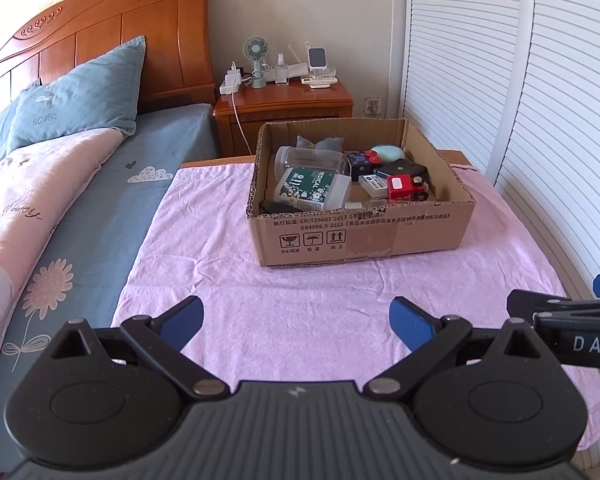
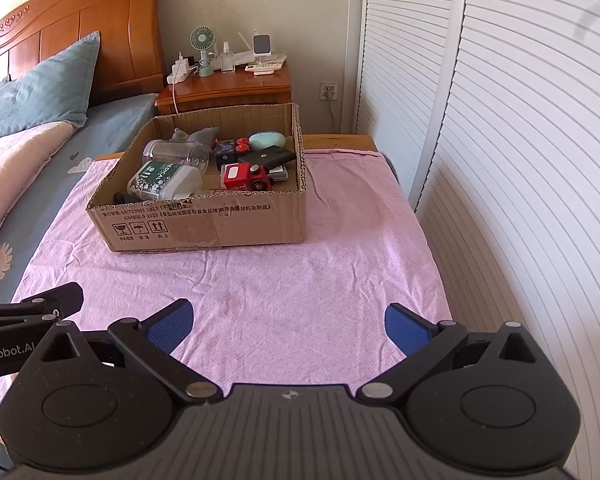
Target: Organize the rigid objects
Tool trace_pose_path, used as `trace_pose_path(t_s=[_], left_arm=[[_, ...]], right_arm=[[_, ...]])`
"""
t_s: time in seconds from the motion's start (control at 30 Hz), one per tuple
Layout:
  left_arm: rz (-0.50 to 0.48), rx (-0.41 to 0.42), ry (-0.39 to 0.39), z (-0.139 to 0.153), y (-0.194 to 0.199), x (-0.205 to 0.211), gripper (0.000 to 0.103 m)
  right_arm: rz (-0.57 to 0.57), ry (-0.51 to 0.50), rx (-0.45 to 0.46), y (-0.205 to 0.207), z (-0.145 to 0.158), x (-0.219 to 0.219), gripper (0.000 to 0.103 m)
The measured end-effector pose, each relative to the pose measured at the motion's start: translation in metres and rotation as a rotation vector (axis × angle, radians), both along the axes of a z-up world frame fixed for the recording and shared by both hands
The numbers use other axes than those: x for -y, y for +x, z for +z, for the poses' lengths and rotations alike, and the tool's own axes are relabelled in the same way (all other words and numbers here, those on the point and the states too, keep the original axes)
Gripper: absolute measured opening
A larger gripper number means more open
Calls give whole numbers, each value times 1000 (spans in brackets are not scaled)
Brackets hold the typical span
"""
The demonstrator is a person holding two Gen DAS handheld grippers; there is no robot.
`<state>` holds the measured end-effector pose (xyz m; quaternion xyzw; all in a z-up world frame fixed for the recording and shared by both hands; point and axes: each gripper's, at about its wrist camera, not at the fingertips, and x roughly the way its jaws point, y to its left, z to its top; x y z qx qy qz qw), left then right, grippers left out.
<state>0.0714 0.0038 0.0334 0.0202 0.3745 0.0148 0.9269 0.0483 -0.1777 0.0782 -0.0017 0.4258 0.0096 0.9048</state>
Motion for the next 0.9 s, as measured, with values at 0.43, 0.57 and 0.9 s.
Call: trace_pose_path(t_s=[0.43, 0.57, 0.9], left_arm=[[3, -2, -1, 1, 0, -1, 99], [0, -5, 0, 0, 1, -1, 99], [-2, -6, 0, -1, 0, 1, 99]], right_arm=[[0, 0, 4, 0, 1, 0, 103], [2, 0, 3, 0, 0, 1, 103], [2, 2, 4, -1, 1, 2, 103]])
